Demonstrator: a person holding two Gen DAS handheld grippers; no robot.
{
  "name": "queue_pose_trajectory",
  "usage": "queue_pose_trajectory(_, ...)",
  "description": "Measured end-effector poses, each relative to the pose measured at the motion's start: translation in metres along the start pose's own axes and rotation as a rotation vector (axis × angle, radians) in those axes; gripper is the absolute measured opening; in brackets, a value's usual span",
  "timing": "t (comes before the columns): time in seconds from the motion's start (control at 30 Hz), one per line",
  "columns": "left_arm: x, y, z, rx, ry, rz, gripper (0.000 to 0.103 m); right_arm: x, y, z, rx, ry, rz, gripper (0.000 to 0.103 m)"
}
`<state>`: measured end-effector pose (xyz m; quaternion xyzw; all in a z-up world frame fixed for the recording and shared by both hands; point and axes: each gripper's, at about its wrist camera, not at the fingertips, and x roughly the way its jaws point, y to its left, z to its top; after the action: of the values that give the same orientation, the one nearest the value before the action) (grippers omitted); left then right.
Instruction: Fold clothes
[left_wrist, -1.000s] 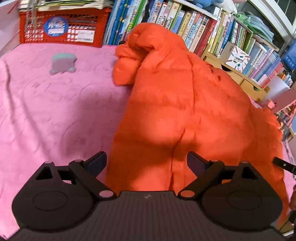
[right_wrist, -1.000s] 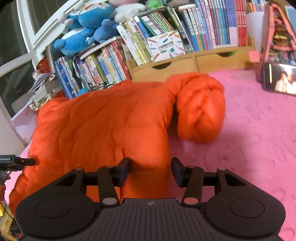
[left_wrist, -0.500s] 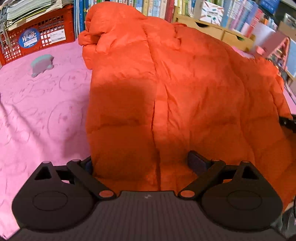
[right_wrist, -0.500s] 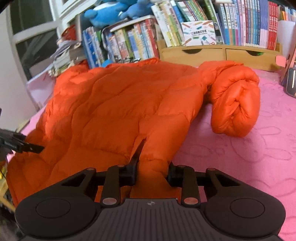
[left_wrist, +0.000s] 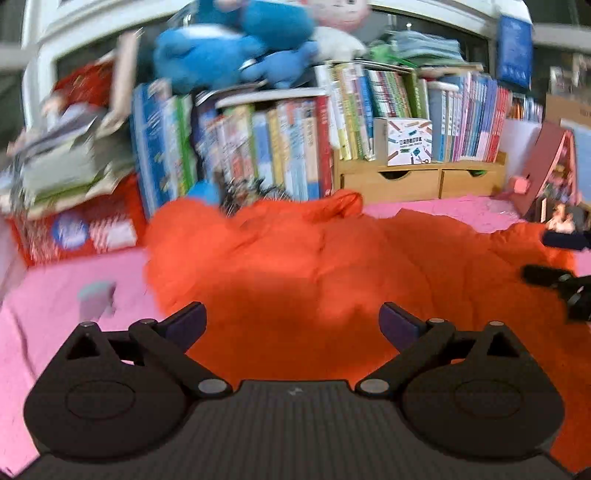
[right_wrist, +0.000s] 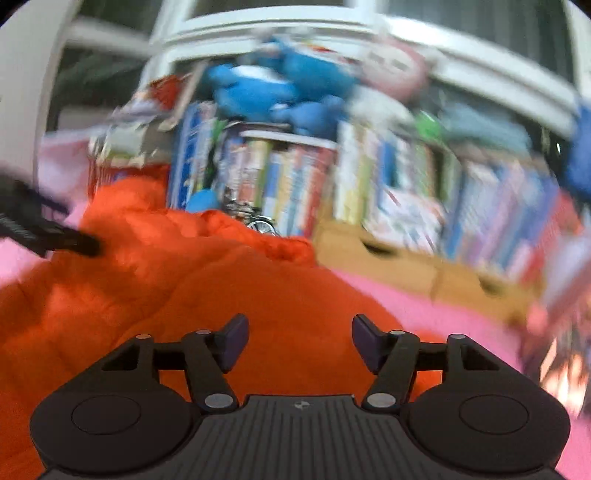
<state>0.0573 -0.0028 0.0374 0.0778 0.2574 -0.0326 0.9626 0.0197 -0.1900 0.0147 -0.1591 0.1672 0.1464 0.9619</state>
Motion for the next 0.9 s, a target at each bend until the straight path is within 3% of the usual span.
queue_pose_trajectory(0.13, 0.037, -0.02, -0.015, 0.07, 0.033, 0.062, 0.101, 0.022, 0.032, -0.006, -0.084, 0.038, 0.067, 0.067)
queue_pose_trajectory(0.23, 0.053, -0.01, -0.041, 0.096, 0.078, 0.104, 0.103, 0.013, 0.023, -0.02, -0.046, 0.058, 0.06, 0.076)
queue_pose_trajectory(0.3, 0.058, -0.001, -0.052, 0.069, 0.103, 0.097, 0.103, 0.001, 0.0, -0.03, 0.024, 0.059, -0.005, 0.084)
queue_pose_trajectory(0.37, 0.059, 0.006, -0.053, 0.03, 0.117, 0.075, 0.103, -0.012, -0.026, -0.039, 0.107, 0.054, -0.091, 0.085)
queue_pose_trajectory(0.47, 0.06, 0.003, -0.053, 0.045, 0.123, 0.084, 0.103, -0.026, -0.073, -0.054, 0.276, 0.044, -0.274, 0.085)
queue_pose_trajectory(0.53, 0.061, 0.0, -0.051, 0.052, 0.123, 0.09, 0.103, -0.026, -0.101, -0.065, 0.405, 0.069, -0.345, 0.087)
queue_pose_trajectory(0.67, 0.061, -0.003, -0.05, 0.051, 0.125, 0.094, 0.103, -0.001, -0.13, -0.084, 0.549, 0.151, -0.25, 0.096)
queue_pose_trajectory(0.73, 0.06, -0.003, -0.05, 0.05, 0.125, 0.095, 0.103, 0.021, -0.142, -0.095, 0.655, 0.216, -0.153, 0.082)
queue_pose_trajectory(0.77, 0.06, -0.003, -0.049, 0.05, 0.125, 0.095, 0.103, 0.03, -0.146, -0.098, 0.693, 0.242, -0.143, 0.055)
queue_pose_trajectory(0.87, 0.061, -0.003, -0.049, 0.047, 0.127, 0.094, 0.103, 0.034, -0.134, -0.088, 0.523, 0.225, -0.37, 0.047)
queue_pose_trajectory(0.9, 0.061, -0.003, -0.049, 0.047, 0.127, 0.094, 0.103, 0.029, -0.127, -0.083, 0.412, 0.188, -0.452, 0.046)
